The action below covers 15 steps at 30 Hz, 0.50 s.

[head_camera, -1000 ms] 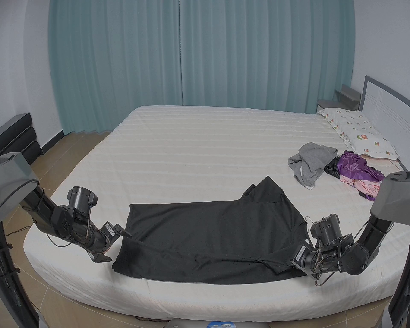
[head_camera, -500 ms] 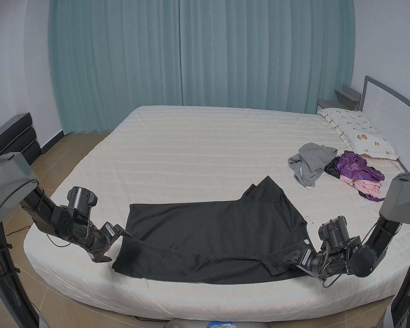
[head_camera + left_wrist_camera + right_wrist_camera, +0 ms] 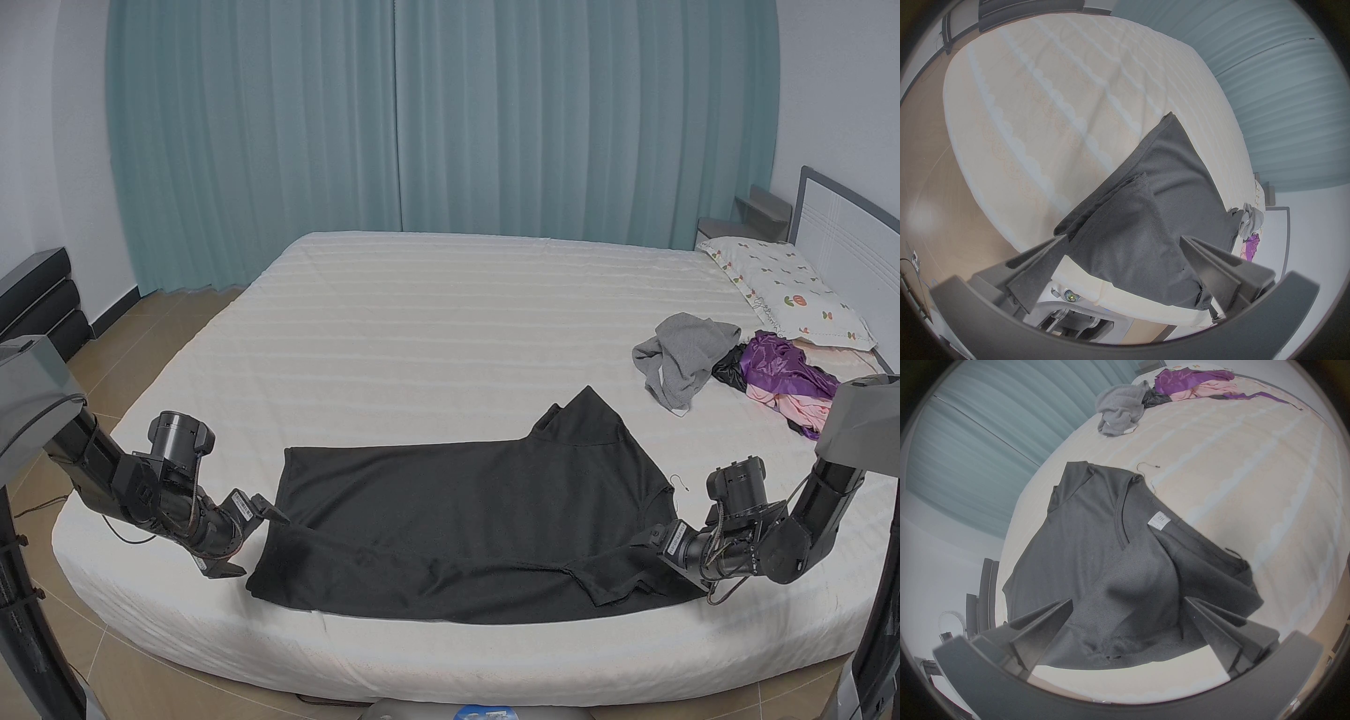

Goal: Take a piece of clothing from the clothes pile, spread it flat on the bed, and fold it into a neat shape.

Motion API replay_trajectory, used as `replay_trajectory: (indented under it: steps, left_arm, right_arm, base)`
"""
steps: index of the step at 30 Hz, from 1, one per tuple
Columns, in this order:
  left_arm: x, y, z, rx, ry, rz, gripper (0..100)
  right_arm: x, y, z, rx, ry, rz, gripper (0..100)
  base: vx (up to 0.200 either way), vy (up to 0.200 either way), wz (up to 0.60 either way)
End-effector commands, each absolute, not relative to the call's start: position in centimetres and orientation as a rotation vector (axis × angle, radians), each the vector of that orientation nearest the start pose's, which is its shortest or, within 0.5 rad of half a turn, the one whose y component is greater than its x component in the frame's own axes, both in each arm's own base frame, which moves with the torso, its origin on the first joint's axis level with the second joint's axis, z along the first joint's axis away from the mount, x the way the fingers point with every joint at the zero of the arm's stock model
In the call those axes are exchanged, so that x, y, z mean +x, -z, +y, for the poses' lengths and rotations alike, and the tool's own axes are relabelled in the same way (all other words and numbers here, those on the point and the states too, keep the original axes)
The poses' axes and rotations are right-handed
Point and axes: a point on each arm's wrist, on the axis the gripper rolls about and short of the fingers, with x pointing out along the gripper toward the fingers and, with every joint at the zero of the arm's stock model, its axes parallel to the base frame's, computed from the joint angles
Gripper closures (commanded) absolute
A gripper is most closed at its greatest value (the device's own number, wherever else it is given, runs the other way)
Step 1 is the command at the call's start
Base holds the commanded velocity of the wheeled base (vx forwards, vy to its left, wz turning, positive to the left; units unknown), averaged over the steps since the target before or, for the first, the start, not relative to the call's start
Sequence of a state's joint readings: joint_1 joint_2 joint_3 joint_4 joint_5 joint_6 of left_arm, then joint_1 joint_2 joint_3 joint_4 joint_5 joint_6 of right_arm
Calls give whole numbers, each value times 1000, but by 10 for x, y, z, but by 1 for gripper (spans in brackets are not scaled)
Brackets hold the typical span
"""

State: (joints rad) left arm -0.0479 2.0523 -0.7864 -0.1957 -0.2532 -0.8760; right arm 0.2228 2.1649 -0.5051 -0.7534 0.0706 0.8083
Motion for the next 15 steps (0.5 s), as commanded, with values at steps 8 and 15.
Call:
replay_trajectory:
  steps: [8,15]
  left_arm:
    - [312,-33,-20,-895,-216,1122,0]
    - [311,-32,-20,-894,-218,1123,0]
  right_arm:
    - [286,25,66,667,130,988,100]
    - [274,5,60,680,122,950,100]
  base:
    - [0,0,0]
    - [0,0,0]
